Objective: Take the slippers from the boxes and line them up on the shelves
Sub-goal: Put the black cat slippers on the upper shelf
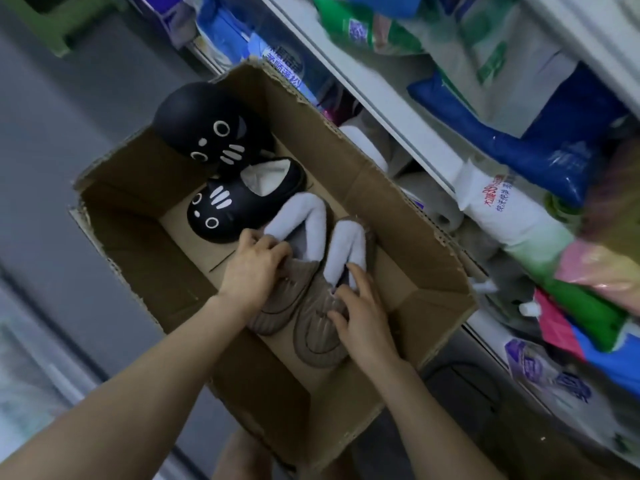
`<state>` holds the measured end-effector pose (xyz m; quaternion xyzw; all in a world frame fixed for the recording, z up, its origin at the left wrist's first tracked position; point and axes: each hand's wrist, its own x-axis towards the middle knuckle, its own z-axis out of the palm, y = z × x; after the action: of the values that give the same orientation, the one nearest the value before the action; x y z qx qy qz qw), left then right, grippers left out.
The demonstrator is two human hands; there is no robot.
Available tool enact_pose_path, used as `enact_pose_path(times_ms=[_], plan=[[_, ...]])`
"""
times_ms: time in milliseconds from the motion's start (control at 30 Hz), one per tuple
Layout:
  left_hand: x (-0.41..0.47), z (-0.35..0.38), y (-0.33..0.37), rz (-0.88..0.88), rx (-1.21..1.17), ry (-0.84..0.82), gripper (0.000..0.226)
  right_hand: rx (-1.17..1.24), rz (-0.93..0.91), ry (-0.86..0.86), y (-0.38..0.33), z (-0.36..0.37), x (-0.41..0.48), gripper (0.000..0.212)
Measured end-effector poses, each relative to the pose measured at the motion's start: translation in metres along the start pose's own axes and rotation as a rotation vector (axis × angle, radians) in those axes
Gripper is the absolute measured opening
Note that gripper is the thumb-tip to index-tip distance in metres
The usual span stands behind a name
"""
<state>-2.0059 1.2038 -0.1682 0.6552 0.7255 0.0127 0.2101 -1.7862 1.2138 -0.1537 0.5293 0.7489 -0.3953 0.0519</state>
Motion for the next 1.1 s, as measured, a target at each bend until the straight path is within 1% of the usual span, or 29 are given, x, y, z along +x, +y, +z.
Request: enact_pose_path(times_ms=[33,100,167,233,300,433,500,533,567,600,700,733,767,800,833,933,1000,1033,1100], plan=[[-0.004,0.001,0.003,-0.032,-0.048,0.007,0.036,-0.013,0.017,-0.004,0.002,0.005,0.003,0.018],[-0.009,0.005,0.006,-0.156,-0.188,0.031,0.064,-0.012,0.046,0.005,0.006,0.014,0.003,0.026],[-0.011,0.013,0.004,-0.311,-0.307,0.029,0.075,0.006,0.036,0.035,0.011,0.021,-0.001,0.029],[-0.012,0.021,0.001,-0.429,-0.416,-0.043,0.076,0.019,0.010,0.057,0.019,0.023,-0.008,0.024],[-0.012,0.024,0.000,-0.458,-0.461,-0.113,0.074,-0.008,0.028,0.045,0.029,0.025,-0.017,0.023],[-0.017,0.020,0.004,-0.406,-0.476,-0.217,0.069,-0.060,0.125,0.041,0.045,0.034,-0.043,0.038],[-0.020,0.019,0.010,-0.364,-0.415,-0.279,0.066,-0.039,0.156,0.026,0.047,0.037,-0.053,0.046],[-0.021,0.018,0.013,-0.329,-0.354,-0.273,0.065,-0.039,0.171,0.018,0.047,0.038,-0.055,0.047],[-0.020,0.015,0.015,-0.272,-0.277,-0.212,0.064,-0.043,0.183,0.014,0.046,0.037,-0.055,0.048],[-0.017,0.010,0.017,-0.198,-0.191,-0.101,0.064,-0.059,0.183,0.019,0.044,0.035,-0.053,0.050],[0.008,-0.026,0.016,0.015,0.038,0.347,0.059,-0.181,0.130,0.102,0.027,0.025,-0.039,0.052],[0.019,-0.044,0.014,0.051,0.105,0.460,0.057,-0.200,0.131,0.132,0.019,0.021,-0.033,0.051],[0.030,-0.063,0.011,0.054,0.174,0.539,0.056,-0.206,0.142,0.156,0.012,0.018,-0.026,0.050],[0.043,-0.078,0.005,0.029,0.241,0.576,0.058,-0.211,0.159,0.170,0.006,0.015,-0.021,0.050],[0.054,-0.092,-0.001,-0.016,0.291,0.556,0.061,-0.219,0.175,0.175,0.002,0.013,-0.015,0.051],[0.077,-0.119,-0.020,-0.114,0.277,0.309,0.071,-0.291,0.222,0.156,-0.004,0.009,-0.003,0.054],[0.081,-0.130,-0.025,-0.166,0.275,0.181,0.073,-0.332,0.237,0.146,-0.006,0.009,-0.001,0.055],[0.080,-0.133,-0.026,-0.199,0.276,0.134,0.073,-0.345,0.239,0.143,-0.007,0.008,-0.001,0.055],[0.069,-0.137,-0.030,-0.276,0.201,0.102,0.076,-0.379,0.257,0.129,-0.010,0.005,-0.002,0.054]])
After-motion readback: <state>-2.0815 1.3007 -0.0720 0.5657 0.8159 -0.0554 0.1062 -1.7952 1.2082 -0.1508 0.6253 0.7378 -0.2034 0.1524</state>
